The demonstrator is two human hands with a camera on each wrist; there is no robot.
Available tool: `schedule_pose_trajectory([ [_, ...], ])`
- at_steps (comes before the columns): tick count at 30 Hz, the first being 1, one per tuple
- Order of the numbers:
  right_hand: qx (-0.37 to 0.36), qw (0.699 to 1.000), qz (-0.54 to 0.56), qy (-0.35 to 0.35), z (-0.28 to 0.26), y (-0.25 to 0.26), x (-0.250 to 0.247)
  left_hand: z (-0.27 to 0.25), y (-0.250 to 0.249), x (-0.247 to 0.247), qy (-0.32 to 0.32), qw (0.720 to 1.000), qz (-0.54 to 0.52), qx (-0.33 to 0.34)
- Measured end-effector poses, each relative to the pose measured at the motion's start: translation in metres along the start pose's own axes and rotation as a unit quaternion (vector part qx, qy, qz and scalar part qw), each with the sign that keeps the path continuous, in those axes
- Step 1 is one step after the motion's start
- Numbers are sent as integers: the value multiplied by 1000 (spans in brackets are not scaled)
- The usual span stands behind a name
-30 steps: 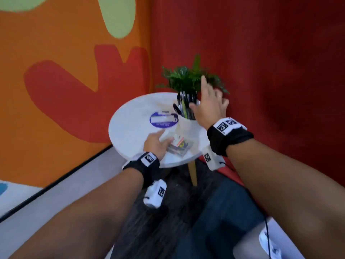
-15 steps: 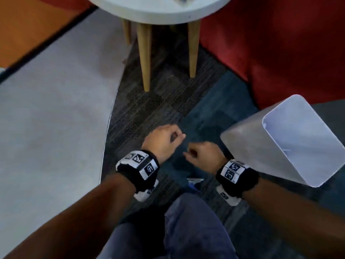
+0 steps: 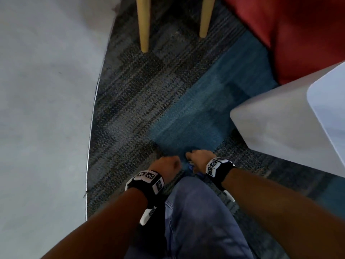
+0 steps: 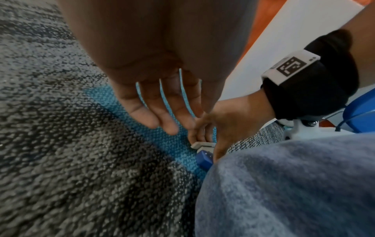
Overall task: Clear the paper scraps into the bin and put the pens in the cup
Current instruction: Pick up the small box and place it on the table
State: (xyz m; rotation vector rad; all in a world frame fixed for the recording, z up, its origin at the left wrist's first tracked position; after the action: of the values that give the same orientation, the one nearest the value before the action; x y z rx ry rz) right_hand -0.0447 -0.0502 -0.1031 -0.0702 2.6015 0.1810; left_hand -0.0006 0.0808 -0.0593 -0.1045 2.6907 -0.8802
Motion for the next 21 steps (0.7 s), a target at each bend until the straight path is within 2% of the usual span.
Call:
schedule_pose_trajectory([
  [3,0,1000,6,-13,-1,-1,-1,0,3,-2,2,1000,-18,-7],
  [8,14,1000,-2,3,-2,9,10,-3,3,-11,-14,999,-24,-18],
  [11,58,998,23,-25,-1,-2,-1,-5,3,-16,-20,999,-39,-28],
  [14,114,984,119,-65,-3,-19,-30,-2,1,-23,-24,997,-61,-35],
  [16,132,957,230,-120,-5,-22,-61,0,-6,-33,-31,995,-91,-36],
  [18,123,914,338,-189,-11,-18,-100,4,-18,-53,-55,991,-123,-17],
  [20,95,857,430,-268,-24,-12,-146,-1,-39,-84,-121,984,-128,10],
  [21,77,829,461,-306,-32,-9,-171,-9,-52,-106,-176,977,-121,28],
])
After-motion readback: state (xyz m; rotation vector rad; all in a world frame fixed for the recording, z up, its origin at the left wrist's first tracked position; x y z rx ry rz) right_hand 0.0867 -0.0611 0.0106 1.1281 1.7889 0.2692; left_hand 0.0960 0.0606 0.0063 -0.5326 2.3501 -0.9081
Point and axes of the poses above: each hand's wrist, its own z-axis towards the middle knuckle, its own x-axis out of the palm, y = z × x, the point moved 6 cm from there along z, towards the middle knuckle, and after that the axes turned 9 degrees about -z, right-handed, at the moved point
